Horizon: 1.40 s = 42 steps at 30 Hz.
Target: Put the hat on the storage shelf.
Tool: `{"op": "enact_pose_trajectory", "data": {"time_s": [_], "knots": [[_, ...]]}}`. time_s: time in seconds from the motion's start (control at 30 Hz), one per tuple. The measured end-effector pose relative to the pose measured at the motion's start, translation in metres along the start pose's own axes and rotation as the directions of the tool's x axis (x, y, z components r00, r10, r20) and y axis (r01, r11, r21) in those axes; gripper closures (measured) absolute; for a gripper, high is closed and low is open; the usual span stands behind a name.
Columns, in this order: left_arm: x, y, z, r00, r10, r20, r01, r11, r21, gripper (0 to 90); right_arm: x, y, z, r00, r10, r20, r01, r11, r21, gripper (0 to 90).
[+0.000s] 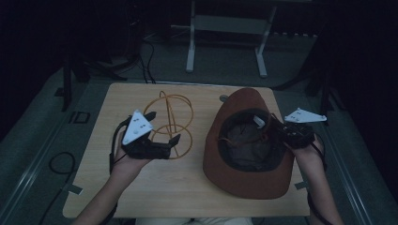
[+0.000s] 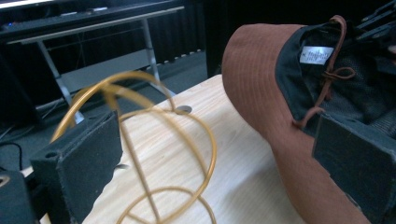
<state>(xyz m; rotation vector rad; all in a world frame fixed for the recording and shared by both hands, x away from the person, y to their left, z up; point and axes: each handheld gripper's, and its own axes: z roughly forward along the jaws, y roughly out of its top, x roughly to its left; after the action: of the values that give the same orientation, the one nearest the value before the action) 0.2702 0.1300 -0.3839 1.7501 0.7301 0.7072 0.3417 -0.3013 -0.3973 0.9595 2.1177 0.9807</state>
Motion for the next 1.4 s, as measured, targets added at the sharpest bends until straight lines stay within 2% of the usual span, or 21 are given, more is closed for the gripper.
{"op": "enact_pose_trajectory", "data": {"time_s": [0.03,0.13,0.17,0.3,0.33,0.4,0.43,0.6,0.67,0.7,0.87,0.97,1.0,1.03,1.07,1.1,1.2,1.23,1.27,1.37,1.4], "knots": [[-0.006,0.007,0.011,0.9999,0.008,0.015,-0.008,0.9999,0.006,2.3,0.002,0.000,-0.001,1.0000,-0.009,-0.002,0.009,1.000,0.003,85.0],[-0.011,0.014,0.022,0.9990,0.022,0.038,-0.023,0.9995,0.019,2.3,0.004,0.001,-0.003,0.9996,-0.027,0.000,0.027,1.000,0.000,85.0],[-0.015,0.019,0.034,0.9969,0.032,0.072,-0.034,0.9991,0.026,2.3,0.005,0.001,-0.004,0.9997,-0.026,-0.001,0.026,1.000,0.001,85.0],[-0.020,0.025,0.052,0.9949,0.035,0.094,-0.038,0.9989,0.027,5.9,0.006,0.000,-0.008,0.9996,-0.029,-0.002,0.029,1.000,-0.008,85.0],[-0.025,0.029,0.063,0.9937,0.046,0.102,-0.050,0.9982,0.033,5.9,0.007,0.000,-0.009,0.9995,-0.030,-0.006,0.030,0.999,-0.010,84.9],[-0.025,0.029,0.063,0.9937,0.046,0.102,-0.050,0.9982,0.033,5.9,0.008,0.000,-0.010,0.9994,-0.033,-0.007,0.033,0.999,-0.011,84.9],[-0.035,0.034,0.081,0.9894,0.069,0.127,-0.076,0.9958,0.050,5.9,0.009,0.000,-0.010,0.9993,-0.036,-0.012,0.035,0.999,-0.011,84.9],[-0.052,0.037,0.109,0.9819,0.100,0.161,-0.113,0.9905,0.078,6.1,0.010,0.000,-0.009,0.9992,-0.037,-0.015,0.037,0.999,-0.009,84.9],[-0.061,0.039,0.124,0.9805,0.123,0.153,-0.140,0.9850,0.101,6.1,0.012,0.000,-0.008,0.9989,-0.042,-0.022,0.042,0.999,-0.003,84.9],[-0.067,0.039,0.134,0.9779,0.145,0.151,-0.164,0.9788,0.123,6.1,0.013,0.000,-0.007,0.9986,-0.048,-0.022,0.048,0.999,0.001,84.9],[-0.072,0.039,0.154,0.9766,0.145,0.159,-0.171,0.9713,0.165,6.7,0.013,0.000,-0.006,0.9982,-0.054,-0.028,0.054,0.999,-0.001,84.9],[-0.075,0.037,0.168,0.9785,0.160,0.130,-0.184,0.9619,0.202,8.5,0.014,0.000,-0.008,0.9977,-0.060,-0.032,0.060,0.998,-0.005,84.9],[-0.075,0.037,0.168,0.9785,0.160,0.130,-0.184,0.9619,0.202,9.8,0.015,0.001,-0.009,0.9974,-0.064,-0.034,0.064,0.998,-0.004,84.9],[-0.075,0.036,0.173,0.9769,0.169,0.131,-0.194,0.9568,0.216,9.9,0.015,0.001,-0.009,0.9969,-0.068,-0.039,0.068,0.998,-0.005,84.8],[-0.075,0.036,0.173,0.9769,0.169,0.131,-0.194,0.9568,0.216,10.8,0.016,0.001,-0.010,0.9967,-0.070,-0.041,0.070,0.998,-0.005,84.9],[-0.074,0.034,0.176,0.9768,0.167,0.135,-0.195,0.9525,0.234,11.1,0.016,0.002,-0.010,0.9963,-0.073,-0.046,0.073,0.997,-0.008,84.9],[-0.073,0.033,0.178,0.9774,0.174,0.120,-0.199,0.9482,0.248,16.8,0.018,0.003,-0.011,0.9955,-0.083,-0.046,0.082,0.997,-0.012,84.9],[-0.073,0.033,0.178,0.9761,0.177,0.126,-0.204,0.9459,0.252,21.3,0.019,0.004,-0.012,0.9955,-0.082,-0.048,0.081,0.997,-0.016,84.9],[-0.073,0.032,0.179,0.9723,0.199,0.122,-0.225,0.9394,0.259,25.6,0.019,0.004,-0.011,0.9953,-0.084,-0.049,0.083,0.996,-0.017,84.8],[-0.072,0.031,0.179,0.9710,0.211,0.113,-0.234,0.9354,0.265,44.1,0.021,0.005,-0.010,0.9948,-0.085,-0.056,0.084,0.996,-0.016,84.9],[-0.071,0.030,0.180,0.9700,0.215,0.113,-0.239,0.9311,0.276,49.6,0.021,0.005,-0.009,0.9947,-0.086,-0.058,0.085,0.996,-0.014,84.9]]}}
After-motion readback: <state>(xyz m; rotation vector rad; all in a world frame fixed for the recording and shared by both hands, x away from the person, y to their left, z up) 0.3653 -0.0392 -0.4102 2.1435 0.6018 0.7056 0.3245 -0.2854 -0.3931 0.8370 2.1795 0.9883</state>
